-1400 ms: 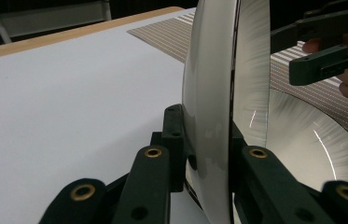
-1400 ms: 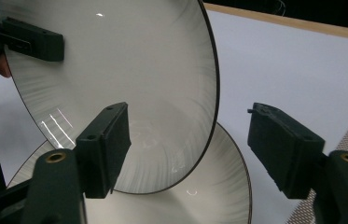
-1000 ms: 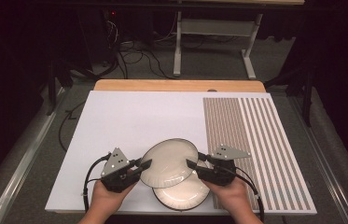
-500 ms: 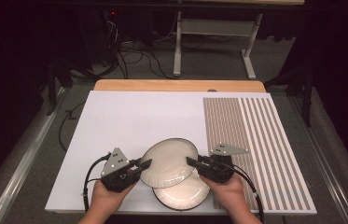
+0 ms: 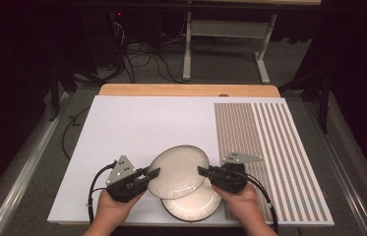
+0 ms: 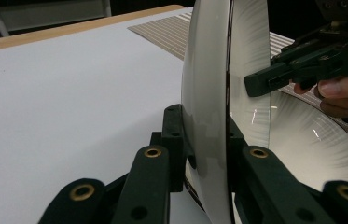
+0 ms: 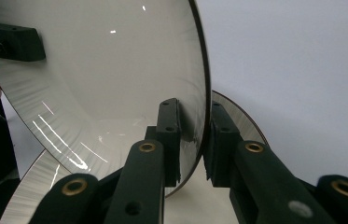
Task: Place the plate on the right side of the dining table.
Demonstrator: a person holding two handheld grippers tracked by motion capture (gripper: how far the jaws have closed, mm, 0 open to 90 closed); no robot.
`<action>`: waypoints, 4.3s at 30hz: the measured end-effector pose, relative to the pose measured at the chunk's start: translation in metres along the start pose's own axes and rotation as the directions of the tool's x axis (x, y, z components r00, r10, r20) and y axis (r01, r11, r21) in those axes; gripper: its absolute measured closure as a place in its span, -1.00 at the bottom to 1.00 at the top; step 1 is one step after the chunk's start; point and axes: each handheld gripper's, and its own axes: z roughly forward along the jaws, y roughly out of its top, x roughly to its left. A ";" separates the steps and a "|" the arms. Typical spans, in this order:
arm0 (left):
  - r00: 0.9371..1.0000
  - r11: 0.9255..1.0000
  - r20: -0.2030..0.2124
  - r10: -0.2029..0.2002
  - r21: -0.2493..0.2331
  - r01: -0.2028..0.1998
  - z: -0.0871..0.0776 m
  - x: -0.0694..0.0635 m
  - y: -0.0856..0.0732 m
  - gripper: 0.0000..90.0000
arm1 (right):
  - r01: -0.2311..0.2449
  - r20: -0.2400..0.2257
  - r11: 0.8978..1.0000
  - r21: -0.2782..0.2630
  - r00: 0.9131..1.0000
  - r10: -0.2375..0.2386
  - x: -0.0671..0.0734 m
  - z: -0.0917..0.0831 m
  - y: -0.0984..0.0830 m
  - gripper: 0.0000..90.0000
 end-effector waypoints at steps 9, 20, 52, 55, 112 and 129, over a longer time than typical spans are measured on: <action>1.000 0.999 0.006 -0.026 -0.021 0.026 -0.002 -0.002 0.001 0.79 | 0.001 -0.005 1.000 -0.003 1.000 -0.001 0.001 -0.006 0.002 0.84; 0.993 0.992 0.060 -0.101 -0.065 0.105 -0.007 0.001 0.003 0.80 | 0.047 0.001 0.997 -0.066 0.999 -0.047 0.010 -0.025 0.011 0.90; 0.984 0.995 0.150 -0.093 -0.012 0.096 0.057 -0.011 0.070 0.79 | 0.047 0.105 0.980 -0.193 0.994 -0.027 -0.030 -0.089 0.036 0.93; 0.982 0.994 0.157 -0.107 -0.001 0.108 0.070 -0.015 0.074 0.79 | 0.046 0.124 0.979 -0.198 0.992 -0.021 -0.038 -0.097 0.035 0.93; 0.967 0.975 0.186 -0.174 0.169 0.143 0.243 -0.079 0.090 0.65 | -0.076 0.368 0.975 -0.210 0.918 0.151 -0.137 -0.181 -0.022 0.95; 0.967 0.967 0.175 -0.187 0.206 0.150 0.253 -0.083 0.084 0.63 | -0.087 0.379 0.977 -0.195 0.912 0.157 -0.144 -0.181 -0.029 0.94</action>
